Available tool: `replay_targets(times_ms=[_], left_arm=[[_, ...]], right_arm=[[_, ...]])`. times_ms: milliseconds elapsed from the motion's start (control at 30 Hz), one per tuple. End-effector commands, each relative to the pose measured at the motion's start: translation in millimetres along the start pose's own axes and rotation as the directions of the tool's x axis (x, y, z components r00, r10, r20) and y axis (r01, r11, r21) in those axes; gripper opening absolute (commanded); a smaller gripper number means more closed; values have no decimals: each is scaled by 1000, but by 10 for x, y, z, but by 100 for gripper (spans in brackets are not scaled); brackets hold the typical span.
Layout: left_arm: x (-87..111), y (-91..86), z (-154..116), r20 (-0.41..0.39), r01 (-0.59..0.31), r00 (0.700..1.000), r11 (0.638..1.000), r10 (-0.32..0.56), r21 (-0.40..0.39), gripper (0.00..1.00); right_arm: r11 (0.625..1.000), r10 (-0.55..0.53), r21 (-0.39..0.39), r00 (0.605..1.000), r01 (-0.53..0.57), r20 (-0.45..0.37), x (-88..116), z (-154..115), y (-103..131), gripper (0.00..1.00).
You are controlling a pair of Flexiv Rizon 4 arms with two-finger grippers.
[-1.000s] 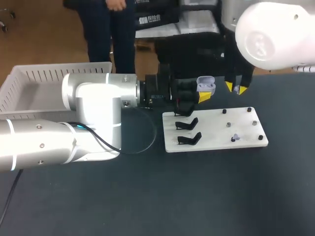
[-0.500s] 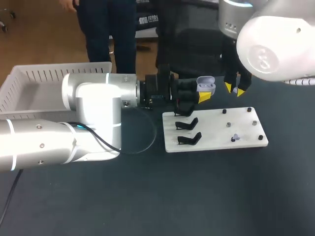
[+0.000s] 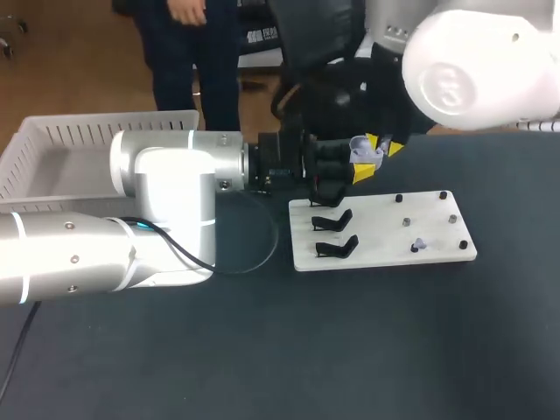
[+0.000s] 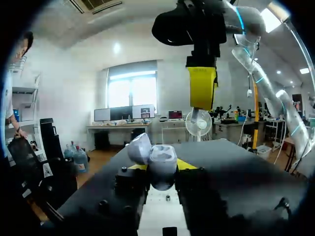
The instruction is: Pick up each earbud case from the left stands, insert the matching earbuds, close the lid, and place the case in the box.
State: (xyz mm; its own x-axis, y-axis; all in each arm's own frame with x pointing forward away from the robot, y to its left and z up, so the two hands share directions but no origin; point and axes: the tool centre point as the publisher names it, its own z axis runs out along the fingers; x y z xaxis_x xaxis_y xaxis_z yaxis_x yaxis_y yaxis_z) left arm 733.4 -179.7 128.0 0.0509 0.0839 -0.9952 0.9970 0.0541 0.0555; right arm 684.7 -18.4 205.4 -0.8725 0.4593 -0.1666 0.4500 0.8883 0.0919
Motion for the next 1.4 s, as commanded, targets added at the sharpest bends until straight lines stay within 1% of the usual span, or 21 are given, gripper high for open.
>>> replay_targets(times_ms=[33, 367, 700, 1133, 1400], left_arm=[[4, -29, 1, 4, -4, 1000, 1000, 4, -11, 0], [4, -29, 1, 4, -4, 1000, 1000, 4, -11, 0], [4, -29, 1, 4, -4, 1000, 1000, 4, -11, 0], [4, -29, 1, 4, -4, 1000, 1000, 4, -11, 0], [4, -29, 1, 4, -4, 1000, 1000, 4, -11, 0]], right_arm=[[1000, -25, 11, 1000, 26, -10, -43, 30, 107, 0], [998, -64, 15, 998, 64, 5, -99, 131, 180, 0], [998, -67, 6, 998, 67, 8, -178, 198, 142, 0], [998, -67, -9, 998, 67, -13, -238, 295, 145, 0], [998, -67, -7, 998, 67, -20, -238, 333, 155, 0]])
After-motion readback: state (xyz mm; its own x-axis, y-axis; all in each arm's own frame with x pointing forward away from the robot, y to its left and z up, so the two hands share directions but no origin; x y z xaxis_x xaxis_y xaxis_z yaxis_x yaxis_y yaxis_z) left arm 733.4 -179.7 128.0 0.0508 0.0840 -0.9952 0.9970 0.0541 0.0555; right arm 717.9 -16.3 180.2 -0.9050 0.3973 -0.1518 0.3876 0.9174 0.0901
